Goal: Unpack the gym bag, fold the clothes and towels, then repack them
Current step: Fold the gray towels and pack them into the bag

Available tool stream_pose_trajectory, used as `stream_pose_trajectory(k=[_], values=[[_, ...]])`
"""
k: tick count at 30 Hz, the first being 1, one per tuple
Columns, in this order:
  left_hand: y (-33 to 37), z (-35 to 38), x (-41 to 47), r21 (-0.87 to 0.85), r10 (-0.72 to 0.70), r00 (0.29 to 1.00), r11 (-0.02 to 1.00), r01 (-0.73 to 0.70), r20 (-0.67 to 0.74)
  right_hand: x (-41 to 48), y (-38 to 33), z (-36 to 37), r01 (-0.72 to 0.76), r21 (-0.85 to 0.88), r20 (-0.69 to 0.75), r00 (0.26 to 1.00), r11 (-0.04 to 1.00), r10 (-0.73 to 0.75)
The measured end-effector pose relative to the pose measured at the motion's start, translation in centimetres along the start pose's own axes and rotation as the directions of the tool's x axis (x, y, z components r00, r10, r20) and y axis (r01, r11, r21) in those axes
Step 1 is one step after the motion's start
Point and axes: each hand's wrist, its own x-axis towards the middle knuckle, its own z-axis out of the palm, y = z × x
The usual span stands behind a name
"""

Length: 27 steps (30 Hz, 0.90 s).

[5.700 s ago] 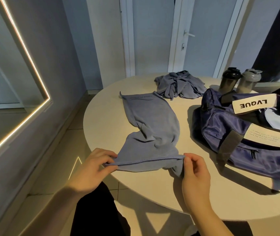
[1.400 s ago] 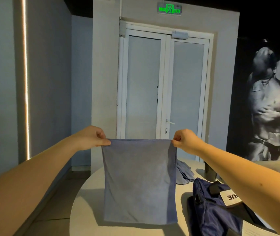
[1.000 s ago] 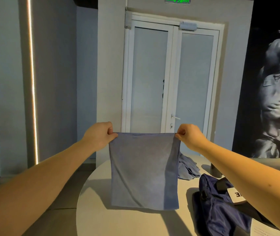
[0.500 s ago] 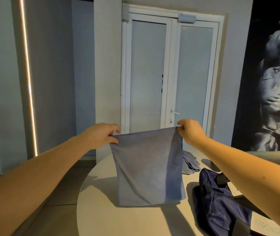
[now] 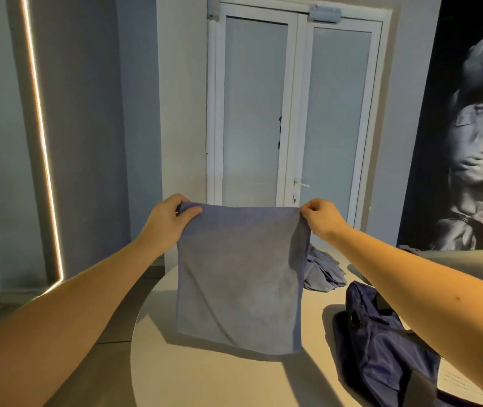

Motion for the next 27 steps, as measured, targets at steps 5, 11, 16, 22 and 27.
stream_pose_trajectory(k=[5,11,16,22,27], values=[[-3.3,0.8,1.5,0.086,-0.129,0.979,0.989,0.117,0.157,1.6,2.4,2.4,-0.093,0.082,0.052,0.995,0.992,0.089],[-3.3,2.0,3.8,0.014,-0.147,0.985,0.989,0.147,0.093,3.7,3.3,3.3,-0.087,0.195,-0.029,0.995,0.977,0.094],[-1.9,1.2,2.8,-0.065,-0.073,0.997,0.995,0.074,0.023,1.9,3.3,2.2,0.013,0.238,-0.071,0.997,0.971,0.004],[-4.1,0.2,-6.1,0.070,-0.175,0.936,0.984,0.161,0.304,-4.7,6.1,0.8,-0.106,0.091,0.335,0.940,0.990,0.070],[-7.4,0.3,-15.3,0.174,-0.221,0.778,0.974,0.146,0.588,-10.6,9.3,1.5,-0.159,-0.124,0.657,0.727,0.980,0.201]])
